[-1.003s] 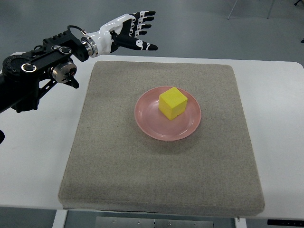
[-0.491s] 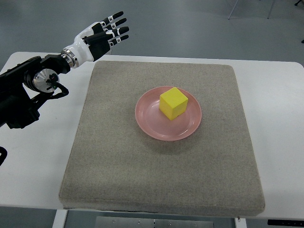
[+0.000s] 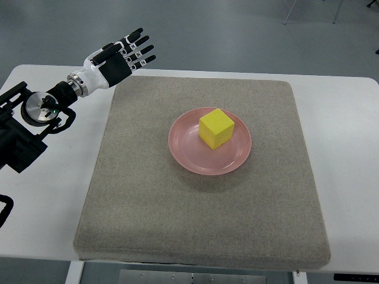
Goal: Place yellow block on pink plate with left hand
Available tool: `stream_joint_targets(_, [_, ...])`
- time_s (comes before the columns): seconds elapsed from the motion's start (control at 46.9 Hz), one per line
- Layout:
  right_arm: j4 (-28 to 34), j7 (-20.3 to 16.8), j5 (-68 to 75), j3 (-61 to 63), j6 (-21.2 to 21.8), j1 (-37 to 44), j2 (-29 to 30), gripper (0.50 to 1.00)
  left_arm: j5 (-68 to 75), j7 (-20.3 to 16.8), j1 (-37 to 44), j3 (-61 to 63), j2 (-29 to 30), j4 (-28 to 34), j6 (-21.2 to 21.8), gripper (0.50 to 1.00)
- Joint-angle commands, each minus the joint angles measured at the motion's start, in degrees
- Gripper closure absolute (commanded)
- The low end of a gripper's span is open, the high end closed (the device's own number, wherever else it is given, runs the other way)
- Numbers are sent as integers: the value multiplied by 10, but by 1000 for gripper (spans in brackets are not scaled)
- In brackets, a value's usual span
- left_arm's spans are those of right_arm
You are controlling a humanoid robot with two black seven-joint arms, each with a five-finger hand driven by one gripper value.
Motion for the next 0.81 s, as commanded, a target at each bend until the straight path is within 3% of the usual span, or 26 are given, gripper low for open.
stream_joint_targets(0.0, [0,0,0,0,0,0,0,576,-5,4,4,-1,1,0,-1,506])
stream_joint_targets(0.235, [0,0,1,-1,1,0,0,576,-7,28,27,-16,3,0,-10,506])
stream_joint_targets(0.789, [1,1,0,3,-5,0,0,576,-4,28,32,-20,31,-4,-25,506])
